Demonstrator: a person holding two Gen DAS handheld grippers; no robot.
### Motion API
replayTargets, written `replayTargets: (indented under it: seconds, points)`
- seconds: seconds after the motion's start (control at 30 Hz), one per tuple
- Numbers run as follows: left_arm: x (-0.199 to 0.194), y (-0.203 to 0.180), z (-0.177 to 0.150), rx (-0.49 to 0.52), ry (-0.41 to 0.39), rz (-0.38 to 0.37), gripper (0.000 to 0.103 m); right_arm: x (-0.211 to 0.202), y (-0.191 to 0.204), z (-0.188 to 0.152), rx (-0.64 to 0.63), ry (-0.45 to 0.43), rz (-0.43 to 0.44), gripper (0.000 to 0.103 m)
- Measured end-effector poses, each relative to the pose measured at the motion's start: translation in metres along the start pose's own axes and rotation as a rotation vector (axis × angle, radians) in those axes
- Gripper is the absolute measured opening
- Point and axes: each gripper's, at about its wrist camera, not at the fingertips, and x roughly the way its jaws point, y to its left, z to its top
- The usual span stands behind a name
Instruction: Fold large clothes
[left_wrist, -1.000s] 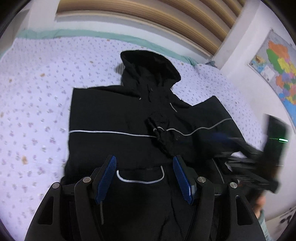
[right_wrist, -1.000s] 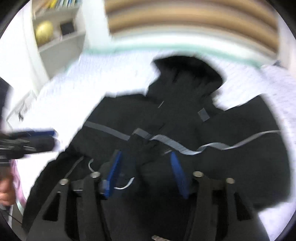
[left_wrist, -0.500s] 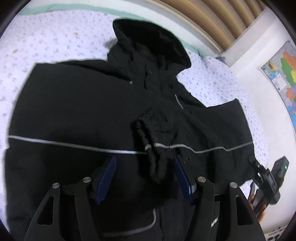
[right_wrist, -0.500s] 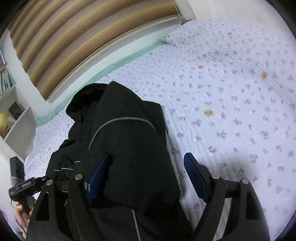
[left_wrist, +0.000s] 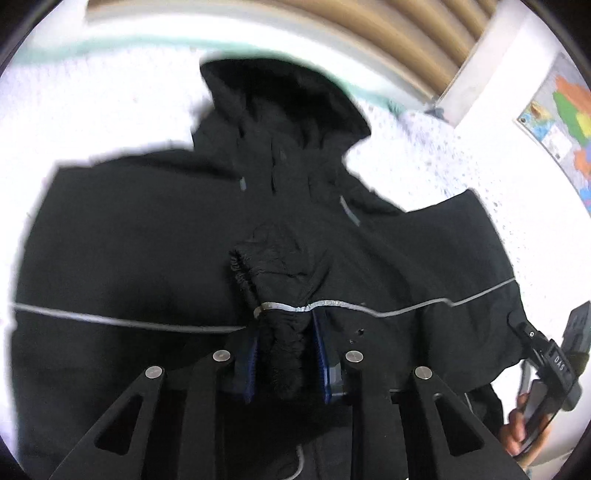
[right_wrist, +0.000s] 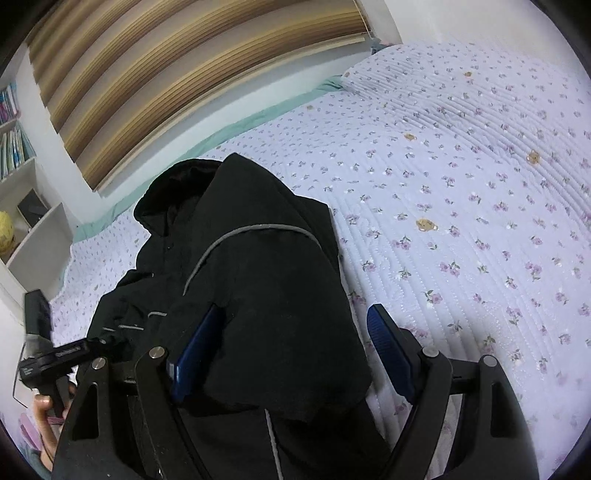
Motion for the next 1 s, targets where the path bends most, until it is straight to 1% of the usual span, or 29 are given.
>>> replayTargets:
  seconds: [0.07,0.13,0.17,0.23,0.27,0.3,0.37,0.4,0.43,0.47,0.5,0.53,0.57,0.6,0.63,0.67,0.7,0.73,0.77,0.8,0.87,0.9,0.97,1.0]
  points:
    - [-0.031,0.004,0.007,0.033,-0.074,0.021,0.023,-0.007,0.005,0.002,-0.016,-0.005,0.001,0.084]
    - [-0.065,0.02,0.016,0.022,-0.135,0.025,0.023,-0.016,0.016,0.008,-0.049,-0.017,-0.001,0.084]
    - [-0.085,0.037,0.021,-0.001,-0.164,0.033,0.023,-0.019,0.023,0.011,-0.068,-0.019,-0.002,0.084]
    - [-0.103,0.063,0.027,-0.037,-0.169,0.057,0.023,-0.021,0.037,0.016,-0.099,-0.012,-0.007,0.084]
    - [-0.107,0.083,0.028,-0.061,-0.141,0.054,0.023,-0.017,0.046,0.019,-0.118,0.006,-0.013,0.084]
    - [-0.106,0.095,0.027,-0.075,-0.116,0.058,0.023,-0.011,0.054,0.02,-0.131,0.03,-0.017,0.084]
    - [-0.086,0.122,0.016,-0.107,-0.01,0.115,0.023,0.013,0.068,0.018,-0.15,0.099,-0.027,0.084]
    - [-0.076,0.131,0.011,-0.117,0.038,0.128,0.024,0.027,0.073,0.014,-0.158,0.13,-0.032,0.084]
    - [-0.061,0.142,0.001,-0.136,0.096,0.135,0.026,0.04,0.076,0.009,-0.165,0.155,-0.041,0.084]
    - [-0.048,0.153,-0.01,-0.156,0.12,0.114,0.027,0.057,0.077,0.001,-0.178,0.194,-0.062,0.084]
    - [-0.049,0.159,-0.014,-0.159,0.106,0.085,0.028,0.078,0.077,-0.01,-0.195,0.249,-0.104,0.084]
    - [-0.054,0.162,-0.016,-0.162,0.076,0.049,0.029,0.098,0.075,-0.022,-0.22,0.294,-0.154,0.087]
    - [-0.06,0.163,-0.015,-0.165,0.058,0.03,0.03,0.104,0.072,-0.029,-0.232,0.284,-0.175,0.089]
    - [-0.073,0.164,-0.013,-0.169,0.028,-0.001,0.031,0.101,0.07,-0.029,-0.225,0.261,-0.172,0.091]
    - [-0.086,0.164,-0.011,-0.168,-0.004,-0.013,0.031,0.098,0.067,-0.027,-0.209,0.262,-0.16,0.091]
    - [-0.098,0.163,-0.008,-0.164,-0.034,-0.003,0.031,0.092,0.065,-0.023,-0.19,0.26,-0.155,0.091]
    - [-0.115,0.159,-0.003,-0.156,-0.085,0.017,0.034,0.086,0.064,-0.019,-0.186,0.246,-0.158,0.088]
    - [-0.13,0.153,0.003,-0.147,-0.131,0.021,0.042,0.076,0.066,-0.014,-0.197,0.22,-0.162,0.085]
    - [-0.142,0.149,0.006,-0.143,-0.161,0.012,0.047,0.065,0.072,-0.008,-0.216,0.186,-0.168,0.085]
    - [-0.147,0.145,0.011,-0.142,-0.178,0.0,0.055,0.054,0.079,-0.003,-0.232,0.147,-0.163,0.085]
    - [-0.145,0.136,0.018,-0.14,-0.167,-0.027,0.055,0.039,0.094,0.005,-0.251,0.092,-0.125,0.085]
    - [-0.134,0.129,0.02,-0.149,-0.144,-0.039,0.055,0.034,0.104,0.008,-0.263,0.073,-0.098,0.085]
    - [-0.104,0.12,0.019,-0.168,-0.075,-0.069,0.055,0.039,0.124,0.007,-0.319,0.073,-0.078,0.087]
    - [-0.085,0.117,0.014,-0.17,-0.034,-0.062,0.055,0.047,0.132,0.003,-0.357,0.082,-0.091,0.089]
